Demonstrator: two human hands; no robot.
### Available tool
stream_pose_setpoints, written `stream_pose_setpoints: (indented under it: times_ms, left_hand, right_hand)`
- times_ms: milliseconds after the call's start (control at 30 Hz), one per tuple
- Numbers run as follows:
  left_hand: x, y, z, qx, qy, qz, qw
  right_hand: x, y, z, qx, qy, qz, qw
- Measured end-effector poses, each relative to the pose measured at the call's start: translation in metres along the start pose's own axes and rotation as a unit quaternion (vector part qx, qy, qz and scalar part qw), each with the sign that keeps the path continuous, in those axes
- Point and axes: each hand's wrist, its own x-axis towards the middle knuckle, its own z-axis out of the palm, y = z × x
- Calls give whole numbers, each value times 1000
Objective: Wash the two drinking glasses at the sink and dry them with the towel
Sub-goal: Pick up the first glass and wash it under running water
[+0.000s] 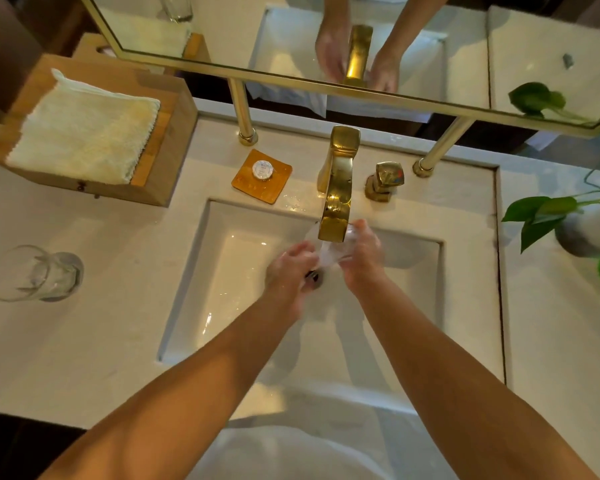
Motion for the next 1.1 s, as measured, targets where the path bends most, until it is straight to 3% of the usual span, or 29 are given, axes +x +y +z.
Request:
stream_pose_setpoints:
  times_ms: [67,167,300,400,467,500,533,567,633,667,700,733,800,833,900,967,1067,1100]
  left_hand:
    - [8,4,-9,-165,-22,-145,975]
    - [18,6,-9,-50,-59,-160,984]
    - [30,5,1,65,-81,-92,990]
    - [33,1,4,44,-50,-9,998]
    - [28,-2,4,141,-18,78,987]
    - [22,-1,3,227,-24,126,965]
    - [17,-2,-1,334,-36,189,923]
    - [12,-3,-5,473,-49,284,833]
    - [13,-3,-15,669,-94,485,556]
    - [16,-1,-21,700,-137,542,444]
    - [24,-1,-28,725,-176,553,371]
    - [30,1,-34,740,-193,553,330]
    - [35,1,-35,755,-173,516,365]
    - [29,-1,-29,735,-132,507,430]
    - [15,-8,-9,687,-48,416,594]
    - [15,-13,4,583,-15,337,739]
    - [14,-3,9,274,-50,169,945]
    - [13,1,12,155,-72,114,979]
  right_hand:
    - [-8,-2,-3,-77,17,-49,996]
    - [-18,1,-7,-209,-28,-149,966]
    - [-25,11,-5,-303,-111,-249,913]
    - [-23,16,-4,-254,-153,-174,939]
    - [-19,16,-4,-211,-167,-41,962]
    - [-17,15,-5,-194,-170,24,966]
    - [-16,11,-5,-183,-170,84,965]
    - [-16,8,-6,-168,-174,139,960]
    - [-12,5,-7,-145,-175,211,951]
    - [-11,4,-7,-137,-165,227,950]
    - [-10,5,-5,-124,-150,238,951]
    - [-9,5,-2,-109,-134,240,955]
    - [-10,8,6,-66,-108,226,966]
    - [-10,11,10,-32,-106,218,970]
    - [-14,15,19,48,-96,195,975]
    - [-14,19,19,96,-107,167,975]
    - [-10,18,14,40,-108,98,988]
    - [-7,19,11,12,-112,79,990]
